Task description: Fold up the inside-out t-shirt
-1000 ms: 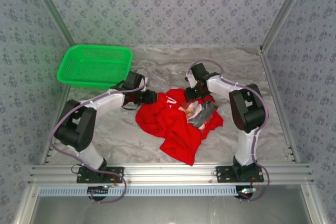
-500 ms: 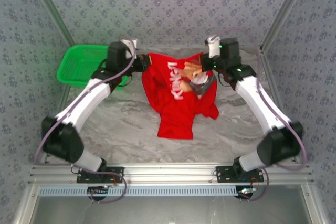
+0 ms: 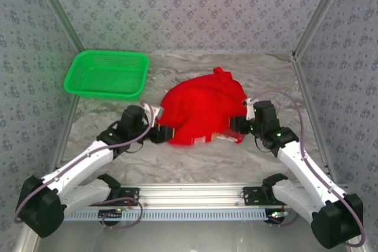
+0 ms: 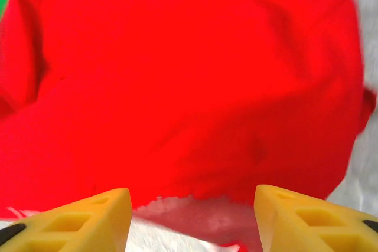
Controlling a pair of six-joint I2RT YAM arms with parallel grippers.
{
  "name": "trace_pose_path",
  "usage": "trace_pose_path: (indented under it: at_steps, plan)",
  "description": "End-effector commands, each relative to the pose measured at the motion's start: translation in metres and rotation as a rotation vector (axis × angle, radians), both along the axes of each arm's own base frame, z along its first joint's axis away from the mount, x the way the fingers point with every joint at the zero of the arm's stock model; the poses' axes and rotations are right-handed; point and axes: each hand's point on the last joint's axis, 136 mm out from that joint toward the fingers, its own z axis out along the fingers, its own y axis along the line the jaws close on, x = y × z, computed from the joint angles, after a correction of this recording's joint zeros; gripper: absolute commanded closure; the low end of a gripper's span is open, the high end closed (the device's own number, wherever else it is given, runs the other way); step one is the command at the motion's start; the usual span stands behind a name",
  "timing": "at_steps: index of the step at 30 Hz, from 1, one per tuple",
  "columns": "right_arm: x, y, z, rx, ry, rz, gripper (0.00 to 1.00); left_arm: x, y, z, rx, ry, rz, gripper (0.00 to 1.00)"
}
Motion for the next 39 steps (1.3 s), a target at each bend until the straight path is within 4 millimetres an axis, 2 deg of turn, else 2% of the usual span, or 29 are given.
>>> trace_pose_path:
  at_steps: [1, 3, 5, 8, 10, 12, 16, 18, 22, 24, 26, 28, 29, 32, 34, 35, 37, 39]
  plan:
    - [0.013, 0.016, 0.015, 0.089, -0.033, -0.007, 0.41, 0.017, -0.004, 0.024, -0.028, -0.079, 0.034, 0.32]
    - [0.024, 0.031, 0.007, 0.077, -0.003, 0.026, 0.40, 0.035, -0.013, 0.027, -0.029, -0.101, 0.063, 0.29]
    - [0.032, 0.045, 0.000, 0.018, 0.025, 0.068, 0.40, 0.050, -0.022, 0.021, 0.043, -0.092, 0.078, 0.28]
    - [0.037, 0.069, -0.007, -0.058, 0.035, 0.136, 0.39, 0.062, -0.042, 0.004, 0.210, -0.120, 0.055, 0.28]
    - [0.039, 0.083, -0.012, -0.073, 0.048, 0.176, 0.39, 0.073, -0.039, -0.010, 0.305, -0.110, 0.087, 0.29]
    - [0.041, 0.102, -0.013, -0.049, 0.046, 0.222, 0.39, 0.087, -0.020, -0.021, 0.398, -0.106, 0.169, 0.31]
    - [0.041, 0.140, -0.023, 0.020, 0.034, 0.281, 0.36, 0.096, -0.005, -0.042, 0.349, 0.009, 0.217, 0.35]
    - [0.051, 0.156, -0.024, 0.042, -0.014, 0.285, 0.35, 0.098, 0.007, -0.054, 0.303, 0.068, 0.266, 0.35]
    - [0.070, 0.179, -0.033, 0.001, -0.062, 0.325, 0.33, 0.099, -0.006, -0.058, 0.184, 0.103, 0.224, 0.31]
    - [0.075, 0.187, -0.051, -0.046, -0.048, 0.342, 0.32, 0.102, -0.012, -0.064, 0.171, 0.120, 0.215, 0.31]
    - [0.079, 0.192, -0.067, -0.066, -0.029, 0.357, 0.36, 0.105, -0.013, -0.073, 0.182, 0.133, 0.221, 0.32]
    - [0.080, 0.196, -0.075, -0.061, -0.012, 0.368, 0.49, 0.110, -0.011, -0.079, 0.199, 0.133, 0.239, 0.43]
    - [0.082, 0.198, -0.074, -0.057, -0.015, 0.370, 0.57, 0.113, -0.010, -0.081, 0.205, 0.129, 0.251, 0.52]
    - [0.087, 0.196, -0.055, -0.032, -0.040, 0.387, 0.87, 0.119, -0.013, -0.075, 0.163, 0.114, 0.233, 0.81]
    - [0.086, 0.185, -0.030, -0.004, -0.067, 0.387, 1.00, 0.120, -0.013, -0.057, 0.102, 0.080, 0.215, 0.96]
    - [0.082, 0.176, -0.011, 0.023, -0.090, 0.384, 1.00, 0.119, -0.011, -0.043, 0.056, 0.048, 0.207, 1.00]
    - [0.070, 0.157, 0.019, 0.112, -0.112, 0.395, 1.00, 0.113, -0.008, -0.012, -0.055, -0.017, 0.195, 1.00]
    - [0.060, 0.140, 0.039, 0.190, -0.119, 0.384, 1.00, 0.105, -0.007, 0.018, -0.184, -0.061, 0.172, 1.00]
